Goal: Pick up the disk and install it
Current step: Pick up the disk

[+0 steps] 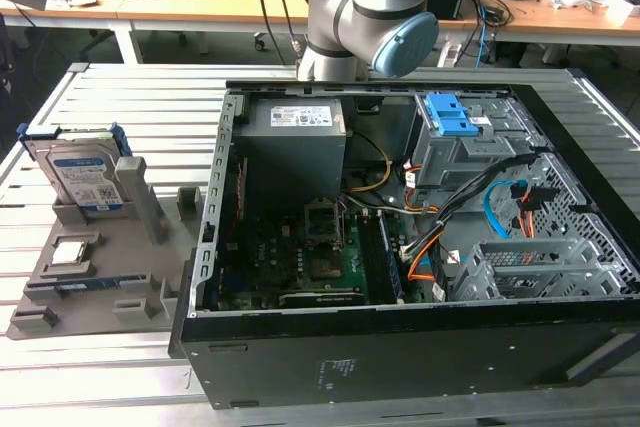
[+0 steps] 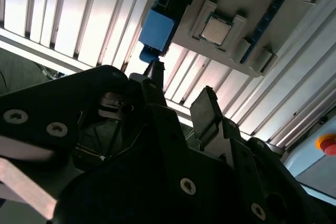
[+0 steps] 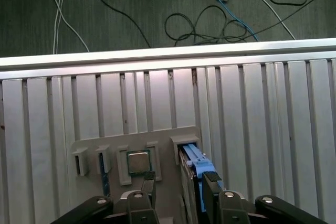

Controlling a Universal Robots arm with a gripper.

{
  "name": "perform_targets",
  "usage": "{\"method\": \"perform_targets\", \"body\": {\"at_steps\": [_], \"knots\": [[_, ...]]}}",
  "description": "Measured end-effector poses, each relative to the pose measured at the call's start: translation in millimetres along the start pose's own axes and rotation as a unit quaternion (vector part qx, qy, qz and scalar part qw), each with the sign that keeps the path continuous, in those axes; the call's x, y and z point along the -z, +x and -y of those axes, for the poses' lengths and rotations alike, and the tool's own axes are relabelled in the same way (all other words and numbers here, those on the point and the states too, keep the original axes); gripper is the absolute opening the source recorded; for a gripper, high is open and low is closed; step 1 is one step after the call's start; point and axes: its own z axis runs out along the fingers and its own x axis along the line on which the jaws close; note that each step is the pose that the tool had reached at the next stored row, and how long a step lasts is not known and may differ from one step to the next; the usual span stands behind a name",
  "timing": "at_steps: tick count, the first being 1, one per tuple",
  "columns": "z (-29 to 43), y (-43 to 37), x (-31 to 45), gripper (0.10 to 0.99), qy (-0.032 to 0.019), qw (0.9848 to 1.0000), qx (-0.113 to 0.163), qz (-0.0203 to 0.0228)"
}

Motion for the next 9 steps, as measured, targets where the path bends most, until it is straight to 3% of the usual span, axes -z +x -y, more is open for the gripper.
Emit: {"method": "perform_targets", "body": {"at_steps": [5, 9], "knots": [[1.5, -1.9, -2.3, 0.482, 0.0000, 1.0000, 0.000, 0.0000], [6.4, -8.7, -2.8, 0.482, 0.0000, 1.0000, 0.000, 0.0000]]}}
